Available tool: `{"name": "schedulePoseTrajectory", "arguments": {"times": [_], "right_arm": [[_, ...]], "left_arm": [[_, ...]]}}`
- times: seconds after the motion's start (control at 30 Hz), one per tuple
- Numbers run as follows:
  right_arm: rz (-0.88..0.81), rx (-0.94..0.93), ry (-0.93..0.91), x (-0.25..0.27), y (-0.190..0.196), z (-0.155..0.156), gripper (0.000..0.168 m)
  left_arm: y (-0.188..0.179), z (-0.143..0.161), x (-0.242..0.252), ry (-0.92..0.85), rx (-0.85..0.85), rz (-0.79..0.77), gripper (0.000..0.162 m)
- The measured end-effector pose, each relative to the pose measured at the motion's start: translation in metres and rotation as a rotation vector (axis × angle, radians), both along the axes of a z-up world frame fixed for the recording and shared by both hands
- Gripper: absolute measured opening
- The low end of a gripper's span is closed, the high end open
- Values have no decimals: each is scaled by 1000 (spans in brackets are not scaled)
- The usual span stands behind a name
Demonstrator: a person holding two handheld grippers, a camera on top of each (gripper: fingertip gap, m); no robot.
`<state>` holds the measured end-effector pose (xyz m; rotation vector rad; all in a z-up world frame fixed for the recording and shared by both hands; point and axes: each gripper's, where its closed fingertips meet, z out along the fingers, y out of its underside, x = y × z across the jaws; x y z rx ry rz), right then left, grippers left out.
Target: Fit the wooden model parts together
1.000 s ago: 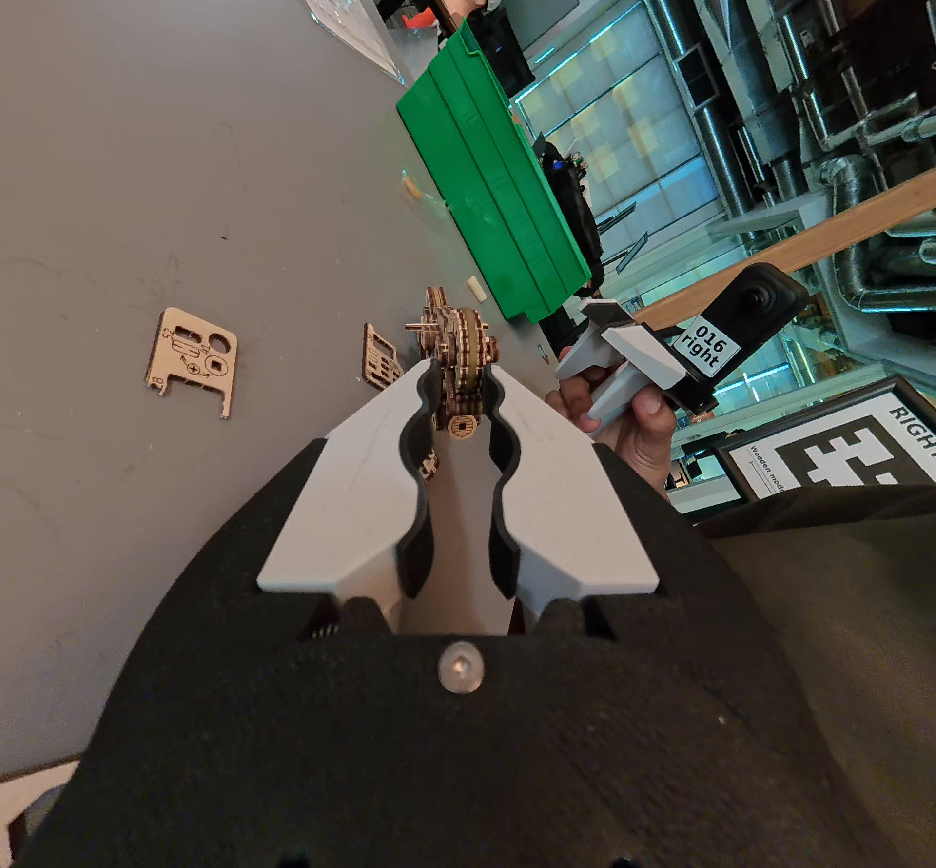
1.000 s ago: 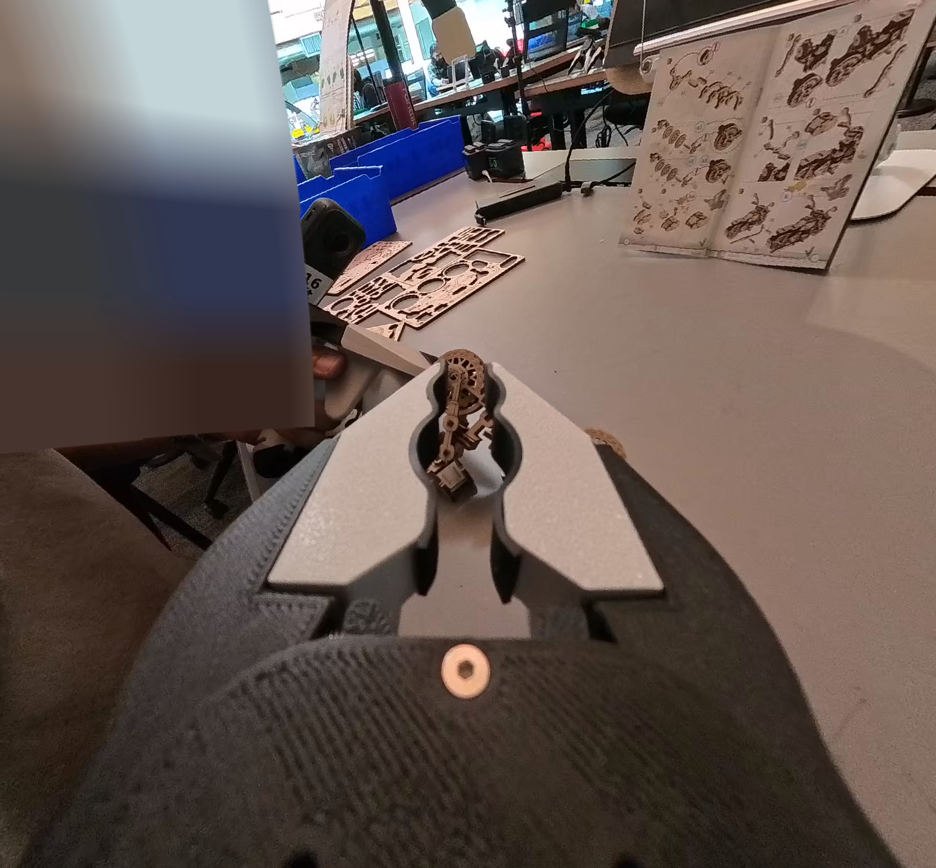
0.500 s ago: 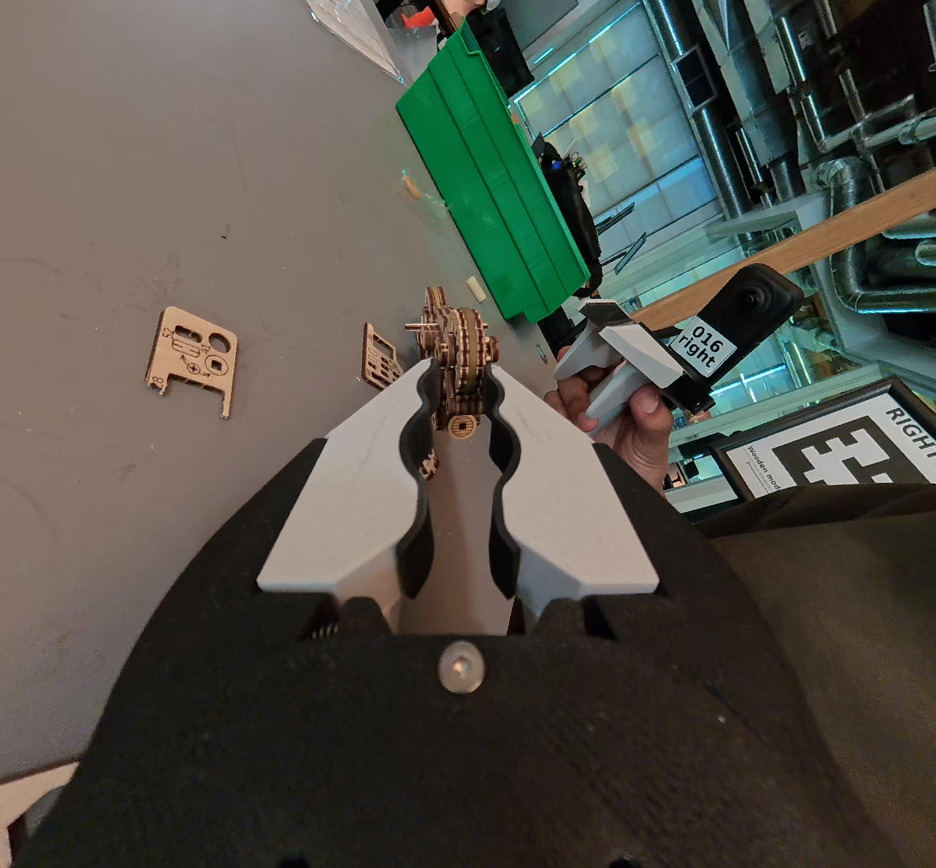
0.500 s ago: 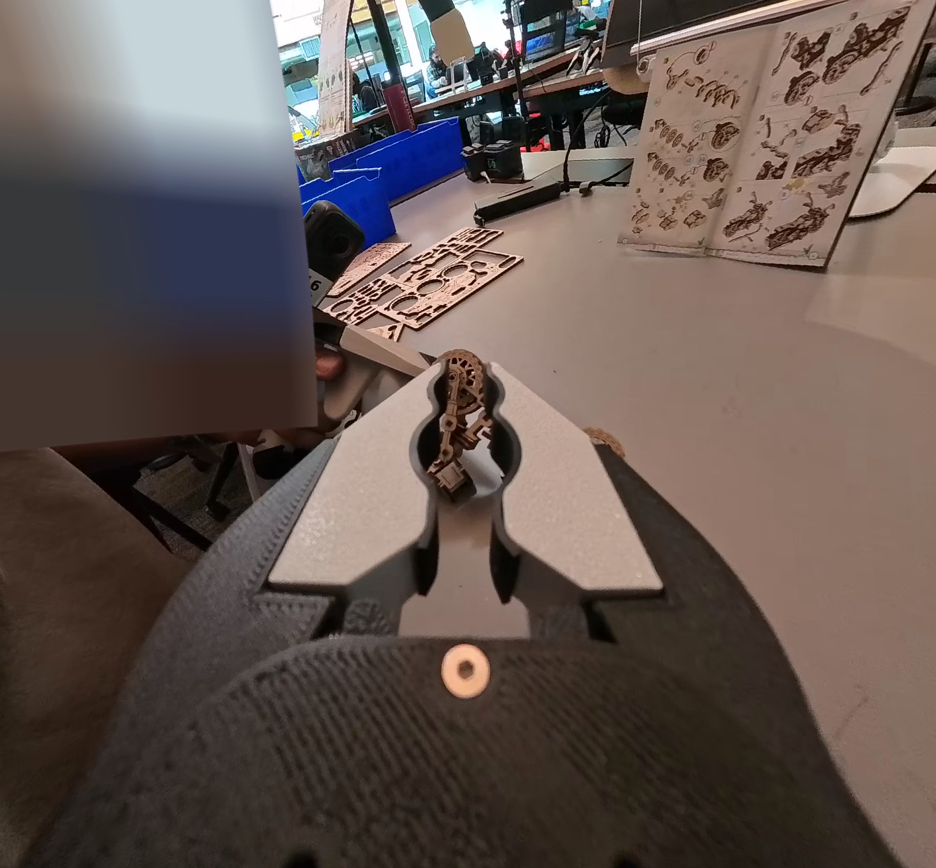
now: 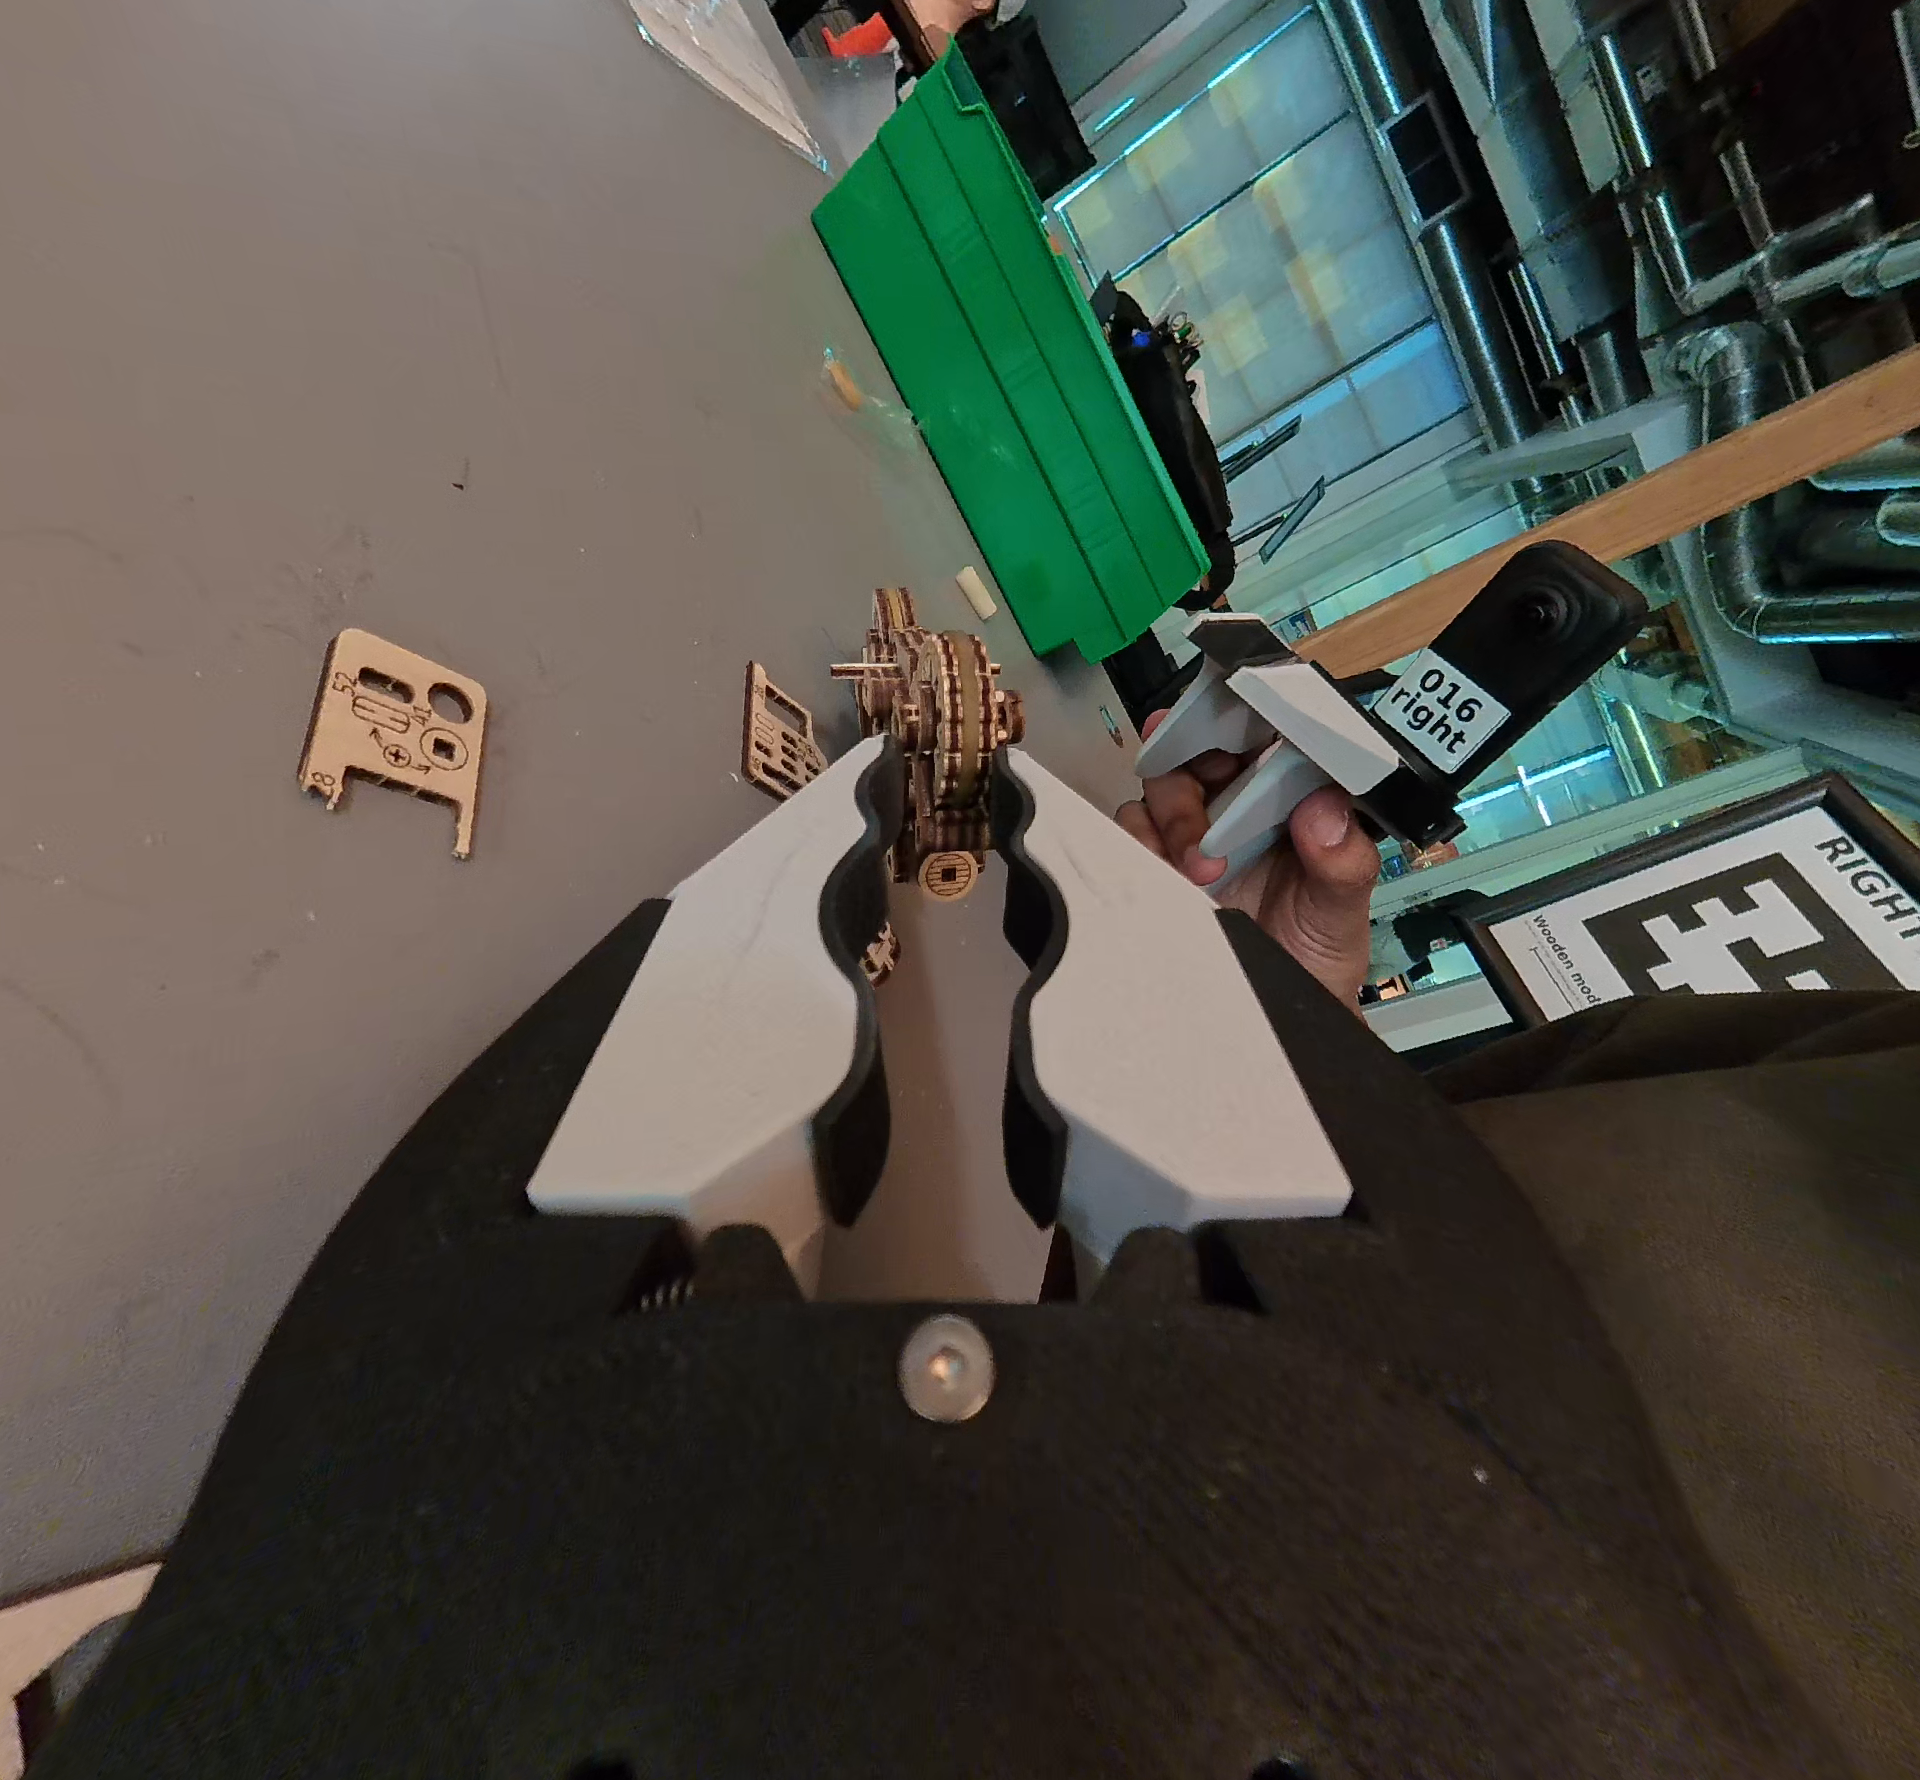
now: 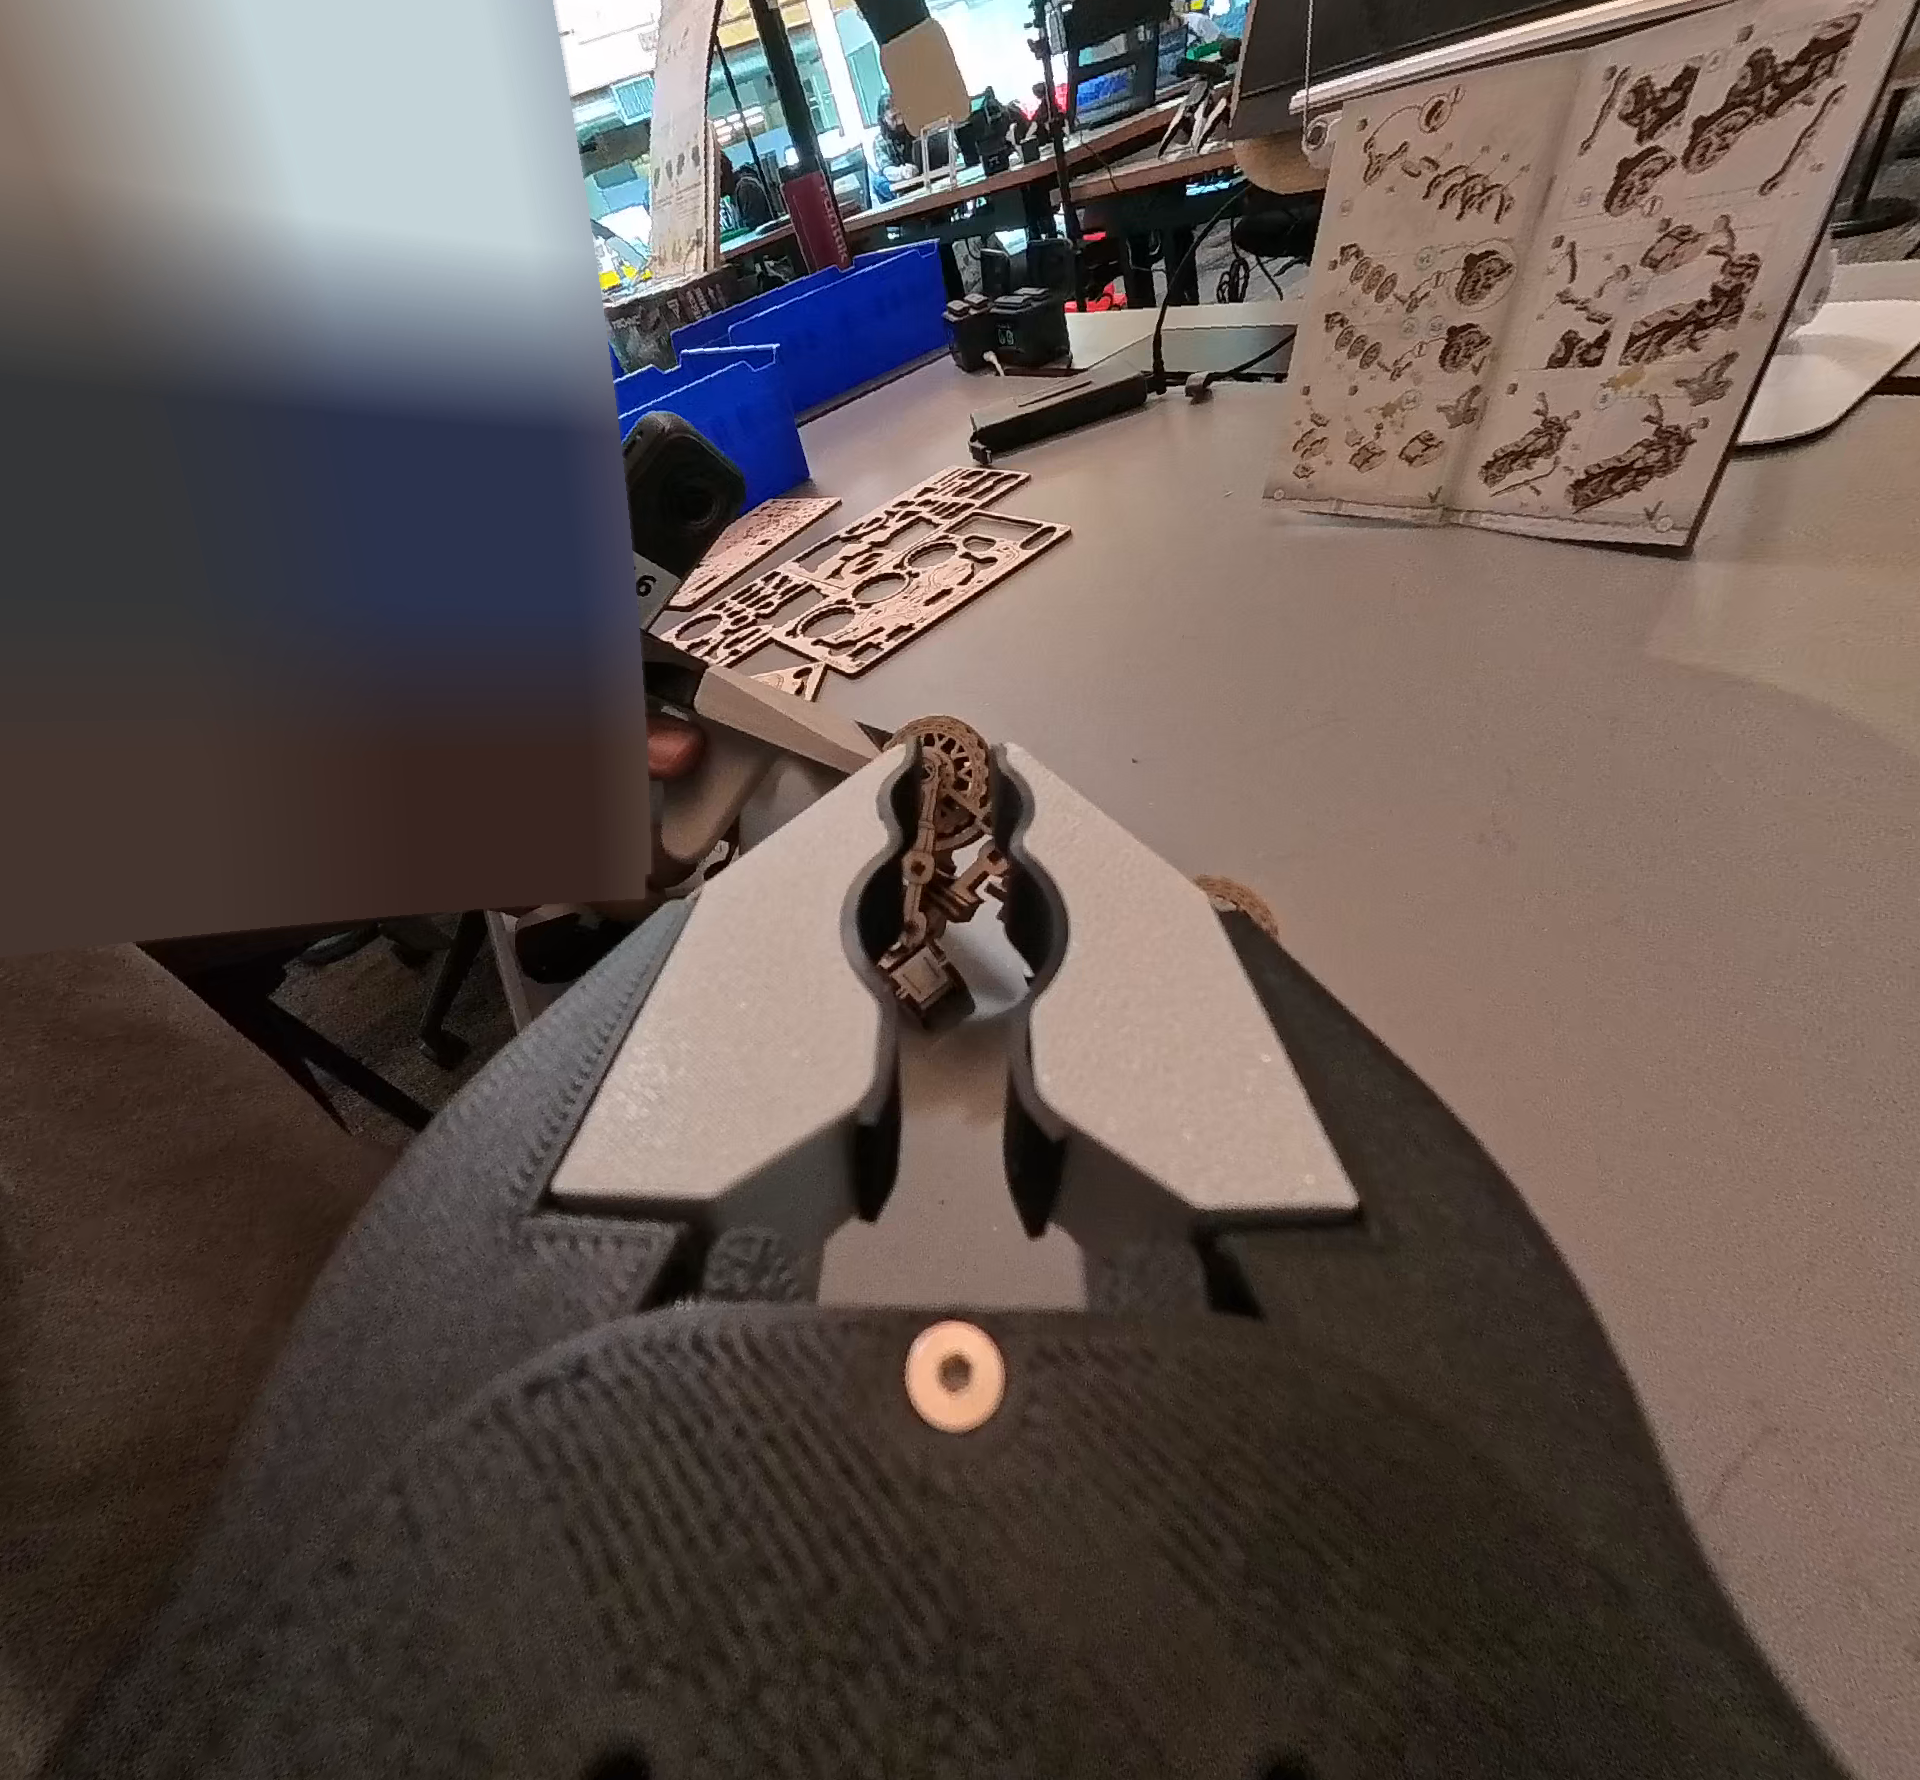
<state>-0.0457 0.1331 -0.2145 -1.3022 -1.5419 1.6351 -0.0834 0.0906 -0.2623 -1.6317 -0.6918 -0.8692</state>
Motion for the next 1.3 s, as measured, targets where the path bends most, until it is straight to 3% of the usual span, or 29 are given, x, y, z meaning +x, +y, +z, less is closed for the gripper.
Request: {"name": "schedulePoseTrajectory", "arguments": {"times": [0.9,1.3], "right_arm": [[19,10,-38,-1,-4,-8,13],[112,402,-236,1,-35,-64,19]], "left_arm": [[0,0,0,-2,2,1,12],[0,1,1,-4,7,-9,13]]}}
